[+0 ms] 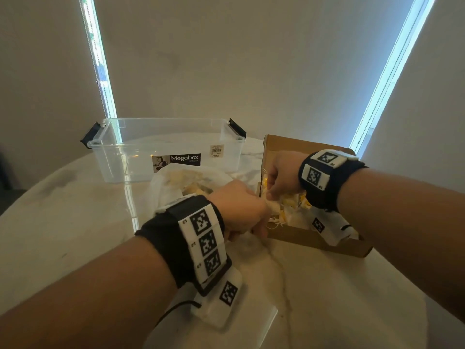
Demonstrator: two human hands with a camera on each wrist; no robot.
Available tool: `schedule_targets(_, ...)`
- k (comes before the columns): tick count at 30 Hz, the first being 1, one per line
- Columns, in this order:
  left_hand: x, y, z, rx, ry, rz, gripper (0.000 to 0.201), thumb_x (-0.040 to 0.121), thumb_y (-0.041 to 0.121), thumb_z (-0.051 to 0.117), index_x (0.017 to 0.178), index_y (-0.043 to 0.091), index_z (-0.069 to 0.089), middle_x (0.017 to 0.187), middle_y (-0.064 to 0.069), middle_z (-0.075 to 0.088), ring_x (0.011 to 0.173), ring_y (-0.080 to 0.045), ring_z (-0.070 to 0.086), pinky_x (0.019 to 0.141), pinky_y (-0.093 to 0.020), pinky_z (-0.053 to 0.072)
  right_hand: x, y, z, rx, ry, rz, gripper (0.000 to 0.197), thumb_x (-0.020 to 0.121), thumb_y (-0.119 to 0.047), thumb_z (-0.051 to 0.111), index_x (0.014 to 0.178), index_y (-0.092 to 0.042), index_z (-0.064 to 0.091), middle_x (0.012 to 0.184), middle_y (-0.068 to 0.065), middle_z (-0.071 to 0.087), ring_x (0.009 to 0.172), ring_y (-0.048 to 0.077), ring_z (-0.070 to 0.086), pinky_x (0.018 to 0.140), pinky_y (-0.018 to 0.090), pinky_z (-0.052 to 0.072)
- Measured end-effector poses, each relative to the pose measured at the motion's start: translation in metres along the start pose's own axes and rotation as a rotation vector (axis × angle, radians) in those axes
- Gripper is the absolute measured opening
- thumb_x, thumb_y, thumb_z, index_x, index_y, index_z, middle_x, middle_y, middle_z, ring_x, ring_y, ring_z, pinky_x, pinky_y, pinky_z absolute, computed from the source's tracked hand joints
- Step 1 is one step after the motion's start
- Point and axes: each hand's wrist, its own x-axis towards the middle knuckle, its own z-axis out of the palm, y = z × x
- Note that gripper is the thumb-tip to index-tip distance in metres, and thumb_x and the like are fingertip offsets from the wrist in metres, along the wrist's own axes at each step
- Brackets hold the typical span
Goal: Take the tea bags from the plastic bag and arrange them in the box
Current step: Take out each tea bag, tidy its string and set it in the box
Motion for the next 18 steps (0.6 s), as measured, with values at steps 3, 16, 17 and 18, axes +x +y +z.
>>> schedule_targets(3, 0.002, 0.001, 0.000, -0.196, 0.005, -0.035, 0.027, 0.091, 0.029, 0.063, 0.077, 0.007, 0.069, 0.055, -0.006, 0.063, 0.034, -0.011, 0.034, 0.035, -0.016, 0.026, -0.002, 0.002, -0.004, 0.056, -0.050, 0.035, 0.020, 0.083, -0.033, 0.080, 0.089, -0.015, 0.076, 0.079, -0.002, 0.076, 0.073, 0.013, 0.073, 0.070, 0.027, 0.060)
schedule_targets(16, -0.011, 0.022, -0.005, -1.335, 0.002, -0.031, 0.076, 0.095, 0.071, 0.027, 0.120, 0.005, 0.055, 0.067, -0.006, 0.052, 0.052, -0.016, 0.042, 0.046, -0.023, 0.036, -0.086, -0.035, -0.053, 0.606, -0.103, -0.082, 0.055, 0.086, -0.059, 0.065, 0.095, -0.006, 0.074, 0.079, 0.006, 0.078, 0.059, 0.016, 0.067, 0.068, 0.033, 0.047)
schedule_targets(17, -0.013, 0.023, -0.003, -1.341, 0.018, -0.014, 0.074, 0.095, 0.070, 0.027, 0.120, 0.007, 0.057, 0.072, -0.008, 0.060, 0.059, -0.019, 0.050, 0.055, -0.025, 0.040, -0.088, -0.037, -0.052, 0.588, -0.130, -0.100, 0.052, 0.085, -0.056, 0.067, 0.096, -0.005, 0.075, 0.081, 0.006, 0.078, 0.061, 0.015, 0.068, 0.070, 0.033, 0.046)
schedule_targets(18, -0.015, 0.024, -0.001, -1.356, 0.032, -0.008, 0.071, 0.096, 0.069, 0.029, 0.118, 0.008, 0.057, 0.079, -0.011, 0.065, 0.069, -0.022, 0.057, 0.065, -0.027, 0.043, -0.090, -0.039, -0.050, 0.557, -0.139, -0.125, 0.046, 0.086, -0.051, 0.070, 0.097, -0.006, 0.075, 0.082, 0.005, 0.078, 0.062, 0.014, 0.069, 0.071, 0.032, 0.047)
